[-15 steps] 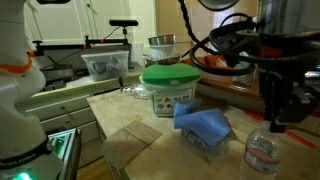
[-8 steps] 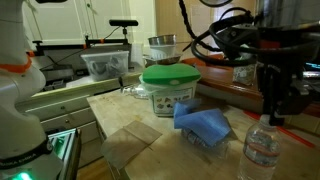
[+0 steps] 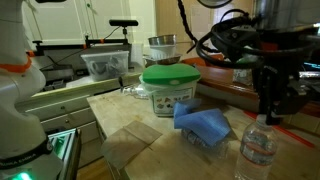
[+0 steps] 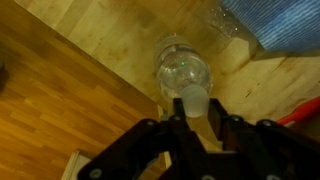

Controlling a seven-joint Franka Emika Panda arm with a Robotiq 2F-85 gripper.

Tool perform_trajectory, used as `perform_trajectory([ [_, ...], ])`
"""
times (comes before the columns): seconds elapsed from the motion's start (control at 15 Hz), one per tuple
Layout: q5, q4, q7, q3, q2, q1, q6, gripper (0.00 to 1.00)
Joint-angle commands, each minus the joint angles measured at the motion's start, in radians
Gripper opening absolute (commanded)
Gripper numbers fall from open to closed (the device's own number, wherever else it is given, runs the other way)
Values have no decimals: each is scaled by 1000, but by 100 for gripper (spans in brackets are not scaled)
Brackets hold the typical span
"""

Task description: Move the water bottle to the back of the counter

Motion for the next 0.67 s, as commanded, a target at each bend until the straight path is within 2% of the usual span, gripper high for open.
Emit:
perform_trajectory([
  [0.0,0,-26,-118,19,-21,-15,1,7],
  [0.53,-15,-37,-379,37,-19,-26,-21,7],
  [0.6,-7,-40,-454,46,-22,-34,-22,7],
])
